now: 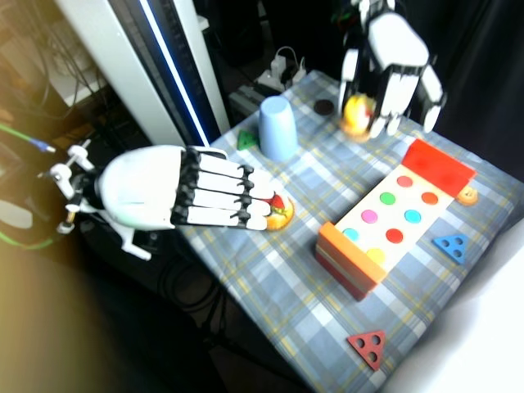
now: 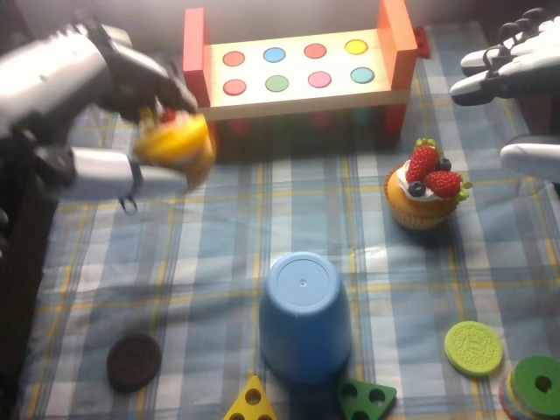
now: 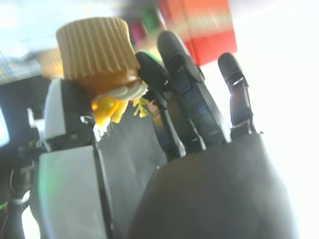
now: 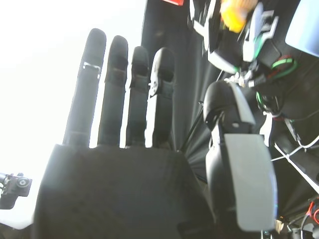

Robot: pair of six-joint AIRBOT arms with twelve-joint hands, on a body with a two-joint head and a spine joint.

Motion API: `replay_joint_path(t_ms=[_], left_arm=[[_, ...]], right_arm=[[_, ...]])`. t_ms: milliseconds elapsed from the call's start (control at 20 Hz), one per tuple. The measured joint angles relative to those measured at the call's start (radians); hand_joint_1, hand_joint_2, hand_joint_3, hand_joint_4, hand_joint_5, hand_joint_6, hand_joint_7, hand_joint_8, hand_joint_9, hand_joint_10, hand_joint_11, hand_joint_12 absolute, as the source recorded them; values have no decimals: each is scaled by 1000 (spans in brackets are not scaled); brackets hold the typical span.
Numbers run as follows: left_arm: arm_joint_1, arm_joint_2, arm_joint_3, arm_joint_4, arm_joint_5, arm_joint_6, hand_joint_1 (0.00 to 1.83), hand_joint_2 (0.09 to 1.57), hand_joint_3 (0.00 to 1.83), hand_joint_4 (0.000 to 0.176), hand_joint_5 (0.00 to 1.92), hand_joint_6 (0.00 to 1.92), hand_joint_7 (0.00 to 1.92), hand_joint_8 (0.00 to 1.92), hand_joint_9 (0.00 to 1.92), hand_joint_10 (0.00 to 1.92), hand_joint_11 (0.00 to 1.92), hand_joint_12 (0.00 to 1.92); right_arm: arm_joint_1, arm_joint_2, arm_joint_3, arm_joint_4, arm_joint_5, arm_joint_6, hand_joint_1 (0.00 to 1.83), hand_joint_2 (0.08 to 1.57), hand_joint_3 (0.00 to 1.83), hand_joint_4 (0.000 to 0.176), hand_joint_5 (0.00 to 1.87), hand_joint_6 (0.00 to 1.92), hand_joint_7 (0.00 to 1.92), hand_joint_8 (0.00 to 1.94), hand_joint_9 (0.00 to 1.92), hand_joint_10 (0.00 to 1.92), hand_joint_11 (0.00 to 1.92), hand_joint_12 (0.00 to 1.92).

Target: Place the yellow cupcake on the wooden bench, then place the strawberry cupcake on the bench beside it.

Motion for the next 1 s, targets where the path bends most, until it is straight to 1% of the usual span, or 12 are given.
replay_joint_path(t_ms=[100, 150, 200, 250, 400, 450, 500, 550, 750, 800, 850, 1000], left_arm=[[-35, 5, 9, 5, -45, -20, 1237, 1072, 0, 11, 1072, 745, 1096, 885, 1144, 47, 0, 875], [-65, 3, 19, 12, -50, -19, 1234, 1076, 3, 3, 1051, 766, 1084, 914, 1135, 40, 0, 854], [-127, -16, 52, 33, -56, -23, 1229, 1085, 0, 11, 1047, 778, 1059, 951, 1131, 34, 9, 907], [-176, -40, 81, 42, -37, -23, 1229, 1086, 1, 2, 1037, 785, 1060, 958, 1138, 32, 2, 951], [-359, -169, 222, 53, 125, -22, 1245, 1056, 0, 0, 1112, 655, 1134, 838, 1114, 15, 35, 1039], [-383, -203, 259, 45, 172, -13, 1270, 1043, 0, 0, 1172, 477, 1163, 854, 1173, 43, 6, 1103], [-400, -240, 300, 29, 234, 7, 1262, 1053, 1, 0, 1137, 545, 1143, 879, 1083, 9, 0, 1026], [-411, -292, 358, -31, 309, 50, 1267, 1039, 0, 0, 1179, 476, 1173, 826, 1083, 7, 8, 1090], [-428, -402, 463, -202, 462, 279, 1239, 1074, 2, 0, 1024, 796, 1133, 842, 1055, 7, 0, 1012], [-430, -418, 482, -232, 478, 315, 1235, 1077, 2, 0, 1016, 818, 1126, 845, 1046, 7, 0, 1010], [-430, -433, 502, -261, 491, 344, 1222, 1101, 4, 0, 966, 901, 1065, 945, 1022, 5, 0, 982], [-428, -462, 546, -292, 523, 357, 1231, 1097, 2, 0, 970, 869, 1083, 944, 1026, 7, 0, 1033]], right_arm=[[0, 0, 0, 3, -2, 0, 555, 1269, 1, 1, 711, 5, 640, 3, 625, 5, 507, 394], [0, 0, 0, 5, -1, 0, 554, 1269, 1, 0, 715, 6, 643, 4, 621, 3, 506, 392], [0, 0, 0, 5, 0, 0, 550, 1269, 1, 0, 730, 10, 651, 6, 624, 4, 509, 389], [-1, 0, 0, 6, -2, 0, 556, 1268, 0, 0, 746, 1, 661, 1, 628, 1, 522, 359], [-6, 0, 1, 5, 0, 0, 544, 1267, 1, 0, 752, 0, 676, 2, 637, 1, 549, 300], [-6, -2, 4, 3, 2, 1, 520, 1258, 1, 0, 768, 0, 692, 0, 651, 0, 577, 264], [-6, -6, 10, 5, 3, 0, 506, 1255, 0, 0, 788, 0, 688, 0, 659, 0, 603, 212], [-6, -8, 14, 11, -2, 0, 505, 1252, 0, 0, 791, 0, 690, 1, 663, 1, 613, 201], [-6, -14, 15, 3, 0, 0, 535, 1243, 0, 0, 789, 1, 676, 0, 647, 0, 599, 169], [-6, -15, 15, 2, -1, 1, 538, 1242, 0, 0, 789, 1, 676, 0, 646, 0, 600, 166], [-6, -17, 20, -1, 0, 0, 542, 1243, 0, 0, 791, 1, 678, 1, 649, 1, 604, 166], [-6, -22, 22, 6, -3, 1, 545, 1242, 0, 0, 783, 2, 678, 1, 652, 3, 615, 167]])
